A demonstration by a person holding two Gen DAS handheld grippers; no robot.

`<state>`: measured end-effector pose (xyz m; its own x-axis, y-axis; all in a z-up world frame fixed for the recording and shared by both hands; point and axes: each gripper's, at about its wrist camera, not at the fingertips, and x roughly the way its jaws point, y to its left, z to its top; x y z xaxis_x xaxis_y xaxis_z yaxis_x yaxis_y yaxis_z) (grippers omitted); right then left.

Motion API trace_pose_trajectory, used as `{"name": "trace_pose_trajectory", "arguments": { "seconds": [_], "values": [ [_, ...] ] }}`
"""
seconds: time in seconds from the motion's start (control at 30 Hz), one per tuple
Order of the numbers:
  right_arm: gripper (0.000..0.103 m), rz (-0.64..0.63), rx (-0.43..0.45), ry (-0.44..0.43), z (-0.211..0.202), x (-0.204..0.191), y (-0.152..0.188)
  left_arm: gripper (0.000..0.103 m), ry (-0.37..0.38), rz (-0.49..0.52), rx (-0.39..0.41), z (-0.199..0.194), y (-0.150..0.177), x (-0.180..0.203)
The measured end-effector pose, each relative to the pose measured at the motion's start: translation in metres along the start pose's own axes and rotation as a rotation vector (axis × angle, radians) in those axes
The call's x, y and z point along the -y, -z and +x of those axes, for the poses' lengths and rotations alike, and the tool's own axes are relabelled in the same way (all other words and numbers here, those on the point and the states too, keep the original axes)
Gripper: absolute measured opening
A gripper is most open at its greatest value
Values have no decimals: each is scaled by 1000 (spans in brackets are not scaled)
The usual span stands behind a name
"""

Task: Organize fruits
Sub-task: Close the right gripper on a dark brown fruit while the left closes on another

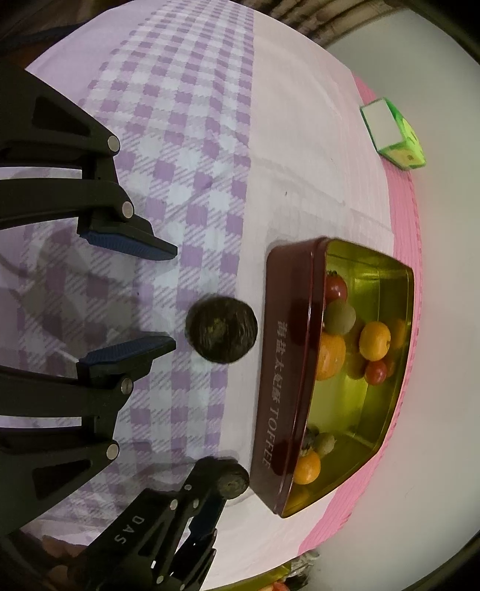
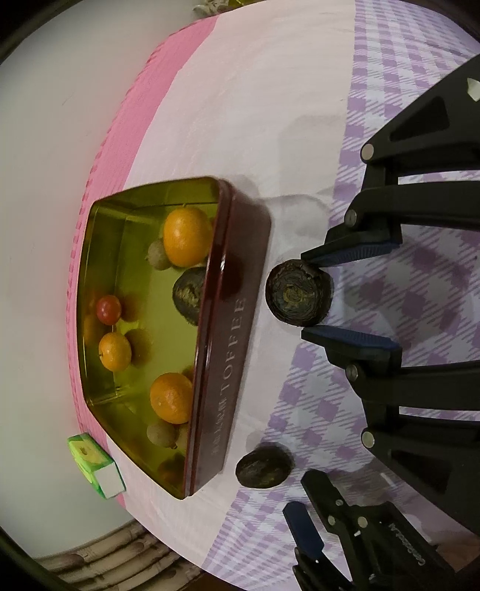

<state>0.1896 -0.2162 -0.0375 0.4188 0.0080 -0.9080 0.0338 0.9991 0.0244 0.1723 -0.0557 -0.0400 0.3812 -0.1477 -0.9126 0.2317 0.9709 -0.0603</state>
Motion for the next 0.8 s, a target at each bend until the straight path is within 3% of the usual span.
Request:
{"name": "trace_pose_trajectory", "arguments": {
  "seconds": [0.8],
  "values": [
    [31, 46, -15, 26, -8, 31, 14, 44, 9, 33, -2, 20, -25, 23]
  ]
}}
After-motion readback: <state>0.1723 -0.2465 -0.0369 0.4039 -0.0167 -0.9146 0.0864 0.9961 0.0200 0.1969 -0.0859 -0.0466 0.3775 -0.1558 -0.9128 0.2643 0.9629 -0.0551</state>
